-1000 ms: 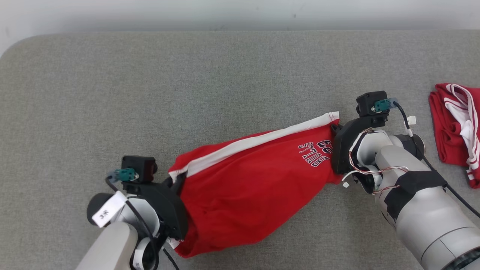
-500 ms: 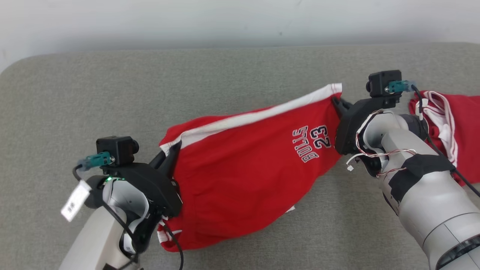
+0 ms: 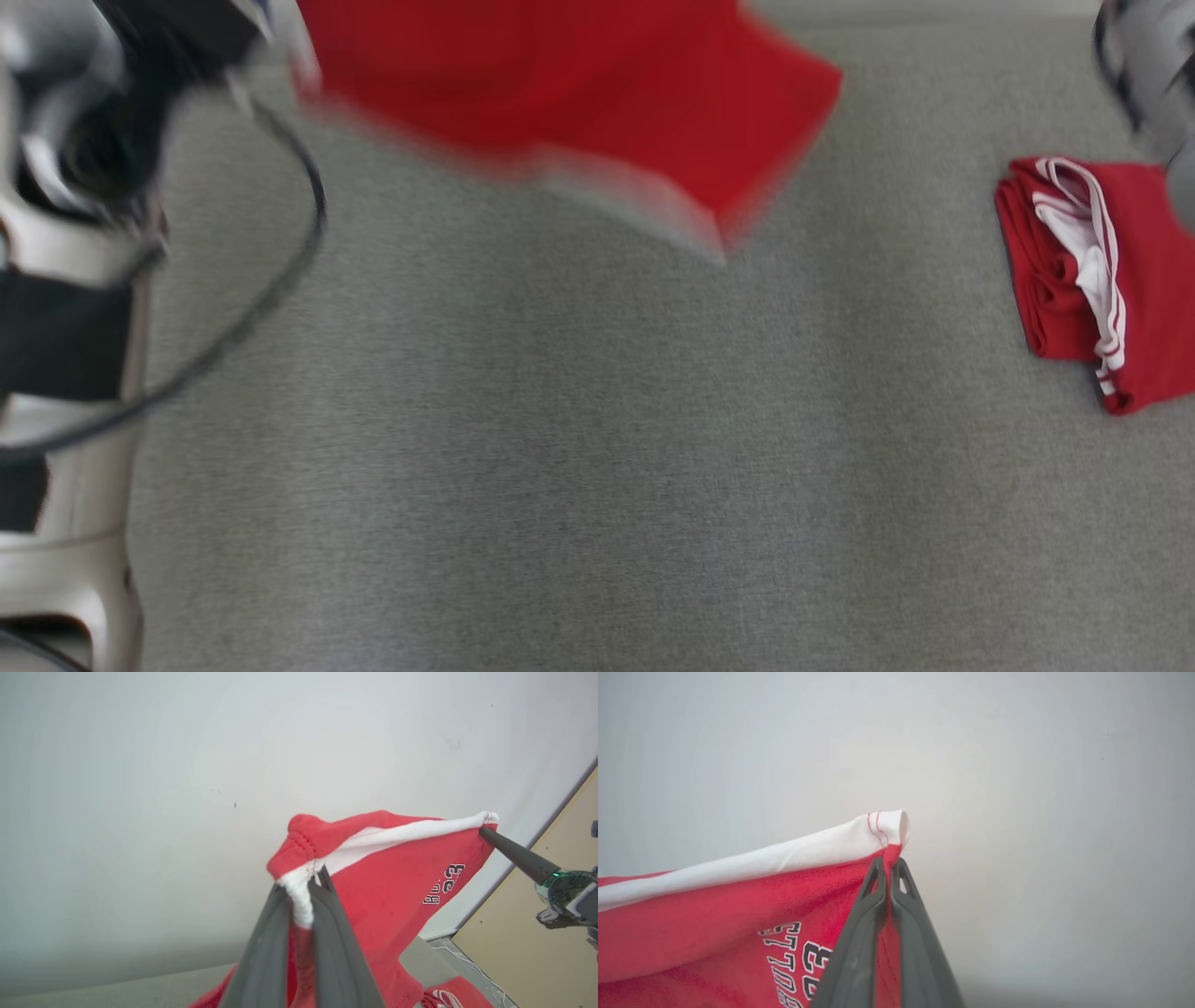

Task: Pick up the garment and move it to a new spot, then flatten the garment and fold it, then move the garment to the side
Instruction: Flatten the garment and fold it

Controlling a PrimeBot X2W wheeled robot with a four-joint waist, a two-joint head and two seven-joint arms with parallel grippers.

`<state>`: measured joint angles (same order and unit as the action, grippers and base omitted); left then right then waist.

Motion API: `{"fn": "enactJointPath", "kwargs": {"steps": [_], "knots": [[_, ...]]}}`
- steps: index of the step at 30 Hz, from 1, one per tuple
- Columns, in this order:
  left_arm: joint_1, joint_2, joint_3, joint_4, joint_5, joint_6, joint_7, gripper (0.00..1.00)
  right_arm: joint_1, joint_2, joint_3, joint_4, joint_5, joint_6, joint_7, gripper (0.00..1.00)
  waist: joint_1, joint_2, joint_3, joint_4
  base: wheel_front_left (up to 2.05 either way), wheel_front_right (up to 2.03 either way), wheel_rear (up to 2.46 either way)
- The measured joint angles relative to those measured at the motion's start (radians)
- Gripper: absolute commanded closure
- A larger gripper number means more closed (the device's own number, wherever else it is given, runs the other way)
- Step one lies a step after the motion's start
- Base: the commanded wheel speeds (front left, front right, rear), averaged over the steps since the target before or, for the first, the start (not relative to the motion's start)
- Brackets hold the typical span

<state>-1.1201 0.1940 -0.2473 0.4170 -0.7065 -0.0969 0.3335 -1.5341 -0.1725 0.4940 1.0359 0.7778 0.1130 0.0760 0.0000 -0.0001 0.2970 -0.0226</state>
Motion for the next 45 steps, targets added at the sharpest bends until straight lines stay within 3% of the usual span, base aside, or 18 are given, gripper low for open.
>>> {"fn": "enactJointPath", "kwargs": {"steps": [5, 11, 20, 25, 36, 37, 38, 39, 40, 45], "knots": [[-0.045, -0.012, -0.008, 0.029, -0.003, -0.018, -0.049, 1.00, 0.001, -0.001, -0.002, -0.005, -0.001, 0.002, -0.093, 1.00, 0.0002, 0.0001, 0.039, -0.024, 0.00, 0.00, 0.00], [0.220, -0.025, -0.096, 0.090, -0.017, -0.027, -0.085, 1.00, 0.321, 0.013, 0.053, 0.001, 0.000, 0.011, -0.186, 1.00, 0.0003, 0.0002, 0.026, -0.050, 0.00, 0.00, 0.00], [0.603, 0.017, -0.237, 0.078, 0.014, -0.028, -0.155, 1.00, 0.813, -0.029, 0.180, -0.153, 0.053, 0.012, -0.272, 1.00, -0.0001, 0.0001, -0.068, -0.051, 0.00, 0.00, 0.00], [0.696, 0.039, -0.295, 0.027, 0.053, -0.028, -0.199, 1.00, 0.958, -0.105, 0.225, -0.240, 0.069, 0.012, -0.296, 1.00, -0.0002, 0.0001, -0.138, -0.049, 0.00, 0.00, 0.00], [0.869, 0.022, -0.323, 0.008, 0.047, -0.028, -0.258, 1.00, 1.107, -0.159, 0.266, -0.332, 0.100, 0.012, -0.301, 1.00, -0.0002, 0.0000, -0.227, -0.043, 0.00, 0.00, 0.00], [0.869, 0.019, -0.319, 0.008, 0.046, -0.027, -0.266, 0.70, 1.109, -0.163, 0.263, -0.333, 0.101, 0.012, -0.301, 0.87, -0.0002, 0.0000, -0.231, -0.042, 0.00, 0.00, 0.00], [0.869, 0.020, -0.321, 0.009, 0.049, -0.026, -0.270, 0.03, 1.113, -0.164, 0.261, -0.335, 0.102, 0.012, -0.303, 0.51, -0.0002, 0.0000, -0.235, -0.042, 0.00, 0.00, 0.00], [0.869, 0.020, -0.322, 0.011, 0.055, -0.026, -0.273, 0.00, 1.117, -0.165, 0.260, -0.337, 0.102, 0.012, -0.305, 0.19, -0.0002, 0.0000, -0.238, -0.042, 0.00, 0.00, 0.00], [0.869, 0.019, -0.320, 0.012, 0.056, -0.019, -0.279, 0.00, 1.120, -0.166, 0.257, -0.340, 0.103, 0.012, -0.305, 0.00, -0.0002, 0.0001, -0.241, -0.041, 0.00, 0.00, 0.00], [0.873, 0.024, -0.301, -0.013, 0.068, 0.027, -0.315, 0.00, 1.129, -0.184, 0.229, -0.393, 0.130, 0.012, -0.308, 0.00, -0.0001, 0.0000, -0.258, -0.040, 0.00, 0.00, 0.00]]}}
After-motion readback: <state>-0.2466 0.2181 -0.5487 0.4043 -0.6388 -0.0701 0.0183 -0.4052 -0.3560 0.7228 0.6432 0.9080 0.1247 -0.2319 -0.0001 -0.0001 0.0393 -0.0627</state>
